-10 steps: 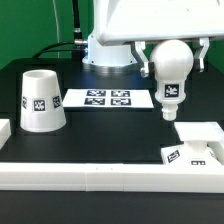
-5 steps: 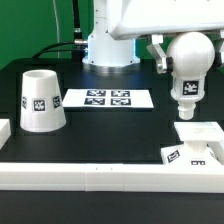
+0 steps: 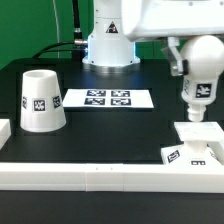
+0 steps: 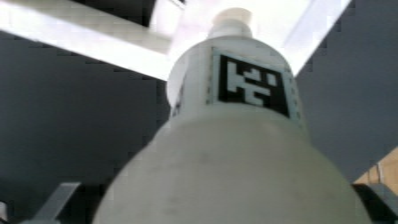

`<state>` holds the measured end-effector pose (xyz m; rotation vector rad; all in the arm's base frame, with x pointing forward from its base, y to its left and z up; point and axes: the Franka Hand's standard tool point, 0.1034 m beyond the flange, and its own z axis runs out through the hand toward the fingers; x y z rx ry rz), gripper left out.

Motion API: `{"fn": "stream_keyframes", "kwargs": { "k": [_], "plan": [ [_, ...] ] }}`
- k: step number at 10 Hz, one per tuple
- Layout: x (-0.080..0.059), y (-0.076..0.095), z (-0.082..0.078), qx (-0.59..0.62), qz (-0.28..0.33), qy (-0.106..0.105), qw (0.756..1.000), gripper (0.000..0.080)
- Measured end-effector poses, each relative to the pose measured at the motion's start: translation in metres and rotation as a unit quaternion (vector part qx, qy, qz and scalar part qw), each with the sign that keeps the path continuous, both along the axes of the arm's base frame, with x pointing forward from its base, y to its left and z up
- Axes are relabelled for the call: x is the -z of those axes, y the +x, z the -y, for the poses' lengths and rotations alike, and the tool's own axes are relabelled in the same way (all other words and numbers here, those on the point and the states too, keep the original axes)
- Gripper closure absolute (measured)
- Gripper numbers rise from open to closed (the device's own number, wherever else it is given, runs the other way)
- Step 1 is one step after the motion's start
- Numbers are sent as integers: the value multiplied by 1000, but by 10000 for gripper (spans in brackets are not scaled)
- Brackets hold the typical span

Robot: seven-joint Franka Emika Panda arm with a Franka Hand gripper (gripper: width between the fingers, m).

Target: Assemble lamp

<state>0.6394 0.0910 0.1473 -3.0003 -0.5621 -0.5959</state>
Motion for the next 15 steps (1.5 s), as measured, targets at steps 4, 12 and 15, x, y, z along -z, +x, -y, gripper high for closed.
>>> {"fn": "stream_keyframes", "kwargs": {
  "k": [4, 12, 15],
  "plan": [
    [4, -2, -2, -4, -3, -2, 1000, 223],
    [23, 1, -3, -16, -10, -5, 1000, 223],
    [27, 2, -4, -15, 8, -4, 1000, 223]
  ]
}}
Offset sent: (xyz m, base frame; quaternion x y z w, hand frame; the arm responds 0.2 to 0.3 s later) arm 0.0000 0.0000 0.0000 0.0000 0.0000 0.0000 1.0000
